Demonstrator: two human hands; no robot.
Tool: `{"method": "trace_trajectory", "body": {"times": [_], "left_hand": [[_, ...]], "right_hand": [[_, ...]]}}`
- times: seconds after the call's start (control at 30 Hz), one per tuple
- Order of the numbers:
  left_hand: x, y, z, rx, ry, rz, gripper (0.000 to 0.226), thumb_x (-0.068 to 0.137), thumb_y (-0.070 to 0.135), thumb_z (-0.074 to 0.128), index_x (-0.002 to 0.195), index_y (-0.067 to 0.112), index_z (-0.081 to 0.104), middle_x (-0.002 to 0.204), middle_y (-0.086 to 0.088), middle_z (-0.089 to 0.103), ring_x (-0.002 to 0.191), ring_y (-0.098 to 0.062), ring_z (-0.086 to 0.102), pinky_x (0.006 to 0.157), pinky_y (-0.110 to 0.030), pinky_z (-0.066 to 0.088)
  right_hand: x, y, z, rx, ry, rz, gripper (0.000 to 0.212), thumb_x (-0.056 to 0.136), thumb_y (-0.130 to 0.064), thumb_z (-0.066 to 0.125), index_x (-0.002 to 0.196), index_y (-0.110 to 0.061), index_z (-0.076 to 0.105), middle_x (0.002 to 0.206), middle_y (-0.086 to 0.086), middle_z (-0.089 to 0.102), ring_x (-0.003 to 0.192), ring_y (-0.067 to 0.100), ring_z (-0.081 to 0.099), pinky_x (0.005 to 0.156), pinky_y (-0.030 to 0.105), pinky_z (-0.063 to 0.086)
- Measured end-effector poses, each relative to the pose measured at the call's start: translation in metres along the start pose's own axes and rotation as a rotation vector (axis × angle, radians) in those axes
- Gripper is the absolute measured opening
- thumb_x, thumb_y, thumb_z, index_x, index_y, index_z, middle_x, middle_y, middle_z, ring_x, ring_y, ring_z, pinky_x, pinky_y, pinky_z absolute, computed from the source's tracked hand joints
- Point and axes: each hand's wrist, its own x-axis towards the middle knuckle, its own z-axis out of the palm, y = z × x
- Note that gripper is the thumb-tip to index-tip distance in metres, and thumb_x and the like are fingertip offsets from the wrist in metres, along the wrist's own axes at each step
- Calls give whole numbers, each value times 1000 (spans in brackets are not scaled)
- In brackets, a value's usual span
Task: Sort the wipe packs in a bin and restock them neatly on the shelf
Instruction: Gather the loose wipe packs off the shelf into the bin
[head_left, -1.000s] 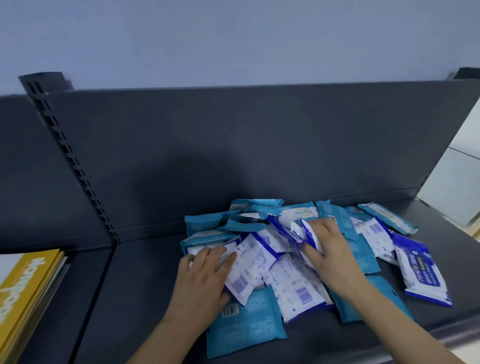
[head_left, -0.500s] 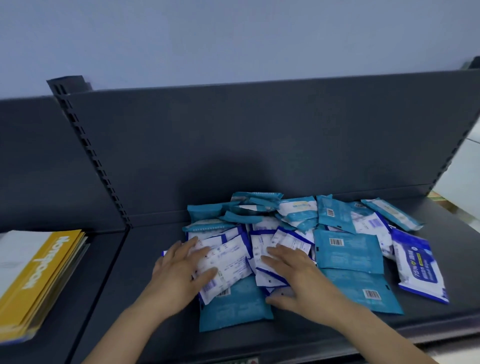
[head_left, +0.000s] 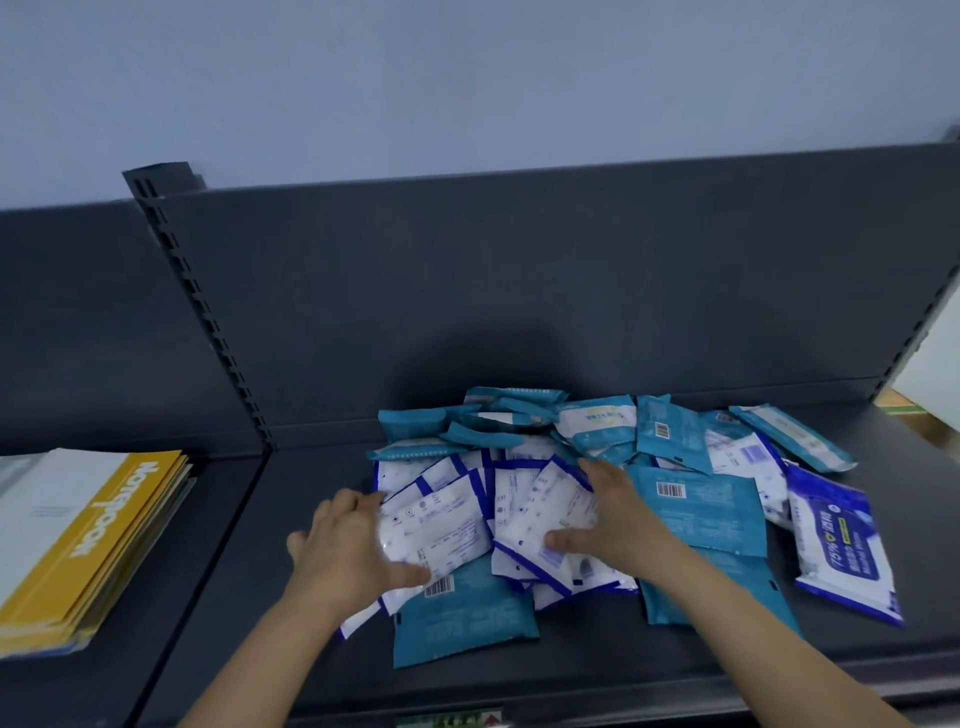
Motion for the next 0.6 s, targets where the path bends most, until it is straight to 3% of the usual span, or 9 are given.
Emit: {"method": "trace_trajectory", "body": {"times": [0.13,0.23,0.3,0.37,0.47,0.6], "left_hand": [[-11,1,-3,70,97,37,96,58,76,67,139,34,38,115,14,30,117,-11,25,89,-32,24],[-18,-5,3,16,240,102,85,55,69,74,129,34,52,125,13,38,121,-14,26,99,-37,22],[-25,-5,1,-23,218,113,80,61,63,74,131,34,48,129,13,47,121,-13,41,96,-33,34],[-32,-3,-4,-62,166,67,71,68,60,72,129,37,45,119,16,55,106,-9,54,75,-26,42],[-45,-5,-7,-86,208,5,59,69,59,72,120,41,47,108,18,59,94,-7,57,64,-25,42],[-64,-15,-5,-150,298,-96,55,66,55,77,112,39,52,99,15,65,84,-8,60,60,-26,47]], "right_hand": [[4,-5,9,-102,-35,6,122,59,-62,76,150,-18,9,153,3,20,140,23,20,114,35,23],[5,-10,12,-162,-49,52,123,57,-65,76,149,-17,10,150,7,18,139,27,14,114,37,21],[5,-13,13,-141,-66,79,119,57,-63,78,147,-17,15,147,7,14,138,27,12,113,36,20],[7,-16,15,-102,-91,81,117,56,-58,81,145,-16,19,147,7,15,138,26,16,112,35,22],[10,-18,19,-15,-72,49,112,54,-46,87,143,-16,25,145,5,26,134,22,28,107,30,31],[11,-20,18,189,-43,44,121,54,-29,91,149,-16,17,150,3,30,135,21,31,107,31,31]]}}
